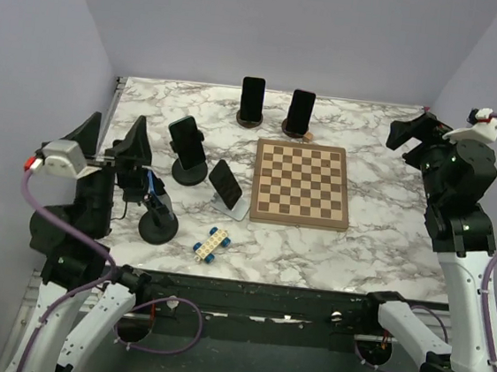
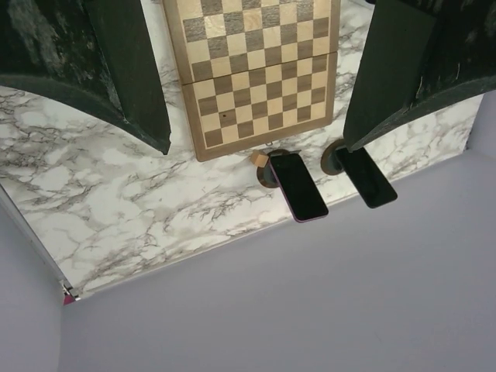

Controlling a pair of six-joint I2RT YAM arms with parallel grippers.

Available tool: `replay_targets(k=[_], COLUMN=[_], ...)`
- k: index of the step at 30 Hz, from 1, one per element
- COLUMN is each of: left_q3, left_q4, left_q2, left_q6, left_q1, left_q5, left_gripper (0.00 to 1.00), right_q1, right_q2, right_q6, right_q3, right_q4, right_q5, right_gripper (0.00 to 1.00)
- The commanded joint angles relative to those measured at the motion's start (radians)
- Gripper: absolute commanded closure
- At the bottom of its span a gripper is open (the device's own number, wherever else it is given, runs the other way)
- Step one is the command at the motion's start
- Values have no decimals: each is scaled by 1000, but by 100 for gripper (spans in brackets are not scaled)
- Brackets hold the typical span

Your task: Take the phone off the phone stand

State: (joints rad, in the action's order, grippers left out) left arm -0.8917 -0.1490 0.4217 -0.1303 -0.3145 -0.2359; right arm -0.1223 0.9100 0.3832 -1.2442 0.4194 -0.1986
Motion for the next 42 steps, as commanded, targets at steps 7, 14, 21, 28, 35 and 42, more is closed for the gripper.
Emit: replay_targets(k=[7, 14, 21, 28, 35, 42], left_q3=[14, 11, 14, 23, 27, 28], left_q4=[89, 95, 95, 90, 86, 86], left_q2=[52, 70, 94, 107, 126, 136], left_q6=[-29, -59, -78, -75, -89, -94], left_q1=[-9, -11, -12, -12, -12, -15], left_q5=[2, 38, 58, 55, 76, 92], left_gripper=[1, 1, 1, 1, 1, 1], right_q1=[6, 2, -264, -536, -692, -715], right_q2=[88, 210, 371, 543, 649, 796], right_q6=[25, -18, -83, -177, -250, -344], right_q3=[10, 70, 101, 96, 116, -12], right_q4=[59, 13, -57, -155, -279, -295], right_q5=[76, 395, 396, 388, 317, 369], right_gripper=[0, 0, 0, 0, 0, 0])
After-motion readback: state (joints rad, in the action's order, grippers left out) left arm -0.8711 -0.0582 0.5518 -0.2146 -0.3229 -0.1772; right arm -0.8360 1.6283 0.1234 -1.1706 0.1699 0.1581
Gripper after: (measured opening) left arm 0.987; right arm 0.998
